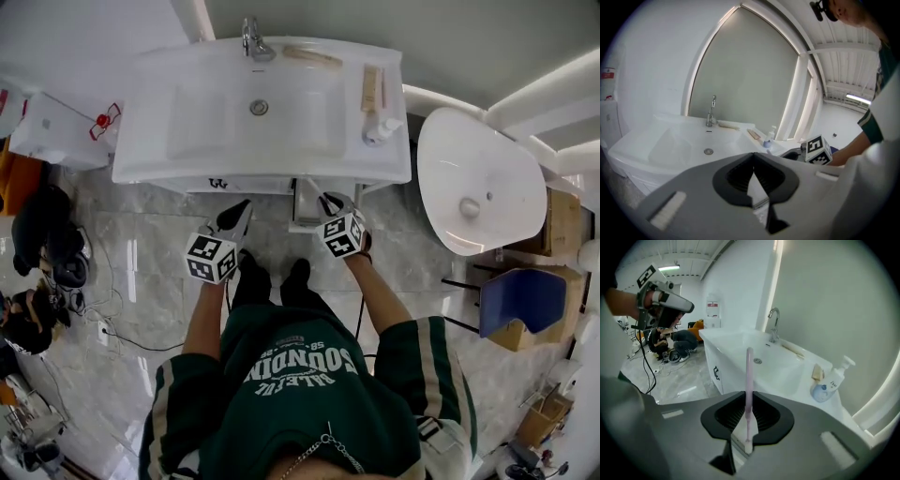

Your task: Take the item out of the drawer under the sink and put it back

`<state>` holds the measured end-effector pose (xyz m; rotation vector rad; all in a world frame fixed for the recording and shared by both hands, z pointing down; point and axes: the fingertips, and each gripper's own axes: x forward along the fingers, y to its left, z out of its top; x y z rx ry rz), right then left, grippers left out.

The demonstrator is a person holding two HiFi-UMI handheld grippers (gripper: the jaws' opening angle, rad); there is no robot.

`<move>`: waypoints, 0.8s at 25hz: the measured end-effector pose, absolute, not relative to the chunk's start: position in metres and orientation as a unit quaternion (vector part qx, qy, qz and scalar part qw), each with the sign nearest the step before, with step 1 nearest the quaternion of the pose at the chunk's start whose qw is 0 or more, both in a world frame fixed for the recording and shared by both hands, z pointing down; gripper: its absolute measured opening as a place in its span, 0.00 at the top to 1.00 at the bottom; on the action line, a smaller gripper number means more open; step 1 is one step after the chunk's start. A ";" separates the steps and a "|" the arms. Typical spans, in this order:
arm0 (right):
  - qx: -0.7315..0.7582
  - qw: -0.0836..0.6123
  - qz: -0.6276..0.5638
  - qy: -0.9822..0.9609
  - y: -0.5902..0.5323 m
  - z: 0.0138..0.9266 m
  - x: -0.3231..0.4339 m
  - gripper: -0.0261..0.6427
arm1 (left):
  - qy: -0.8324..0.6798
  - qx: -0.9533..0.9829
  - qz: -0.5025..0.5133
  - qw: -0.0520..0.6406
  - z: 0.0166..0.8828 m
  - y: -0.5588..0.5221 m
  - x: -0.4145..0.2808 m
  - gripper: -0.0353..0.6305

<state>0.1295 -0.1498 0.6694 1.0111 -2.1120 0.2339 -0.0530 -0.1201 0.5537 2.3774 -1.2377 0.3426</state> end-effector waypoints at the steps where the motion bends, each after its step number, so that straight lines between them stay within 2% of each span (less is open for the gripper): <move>1: 0.402 0.373 0.088 -0.832 -0.152 0.658 0.129 0.88 | -0.448 0.860 0.122 0.211 0.547 -0.122 -0.053 0.87; 12: 0.445 0.230 0.033 -0.865 -0.195 0.501 0.113 0.88 | -0.467 0.868 0.092 0.142 0.481 -0.144 -0.065 0.87; 20: 0.455 0.146 0.016 -0.878 -0.203 0.424 0.114 0.88 | -0.473 0.871 0.074 0.113 0.452 -0.154 -0.066 0.87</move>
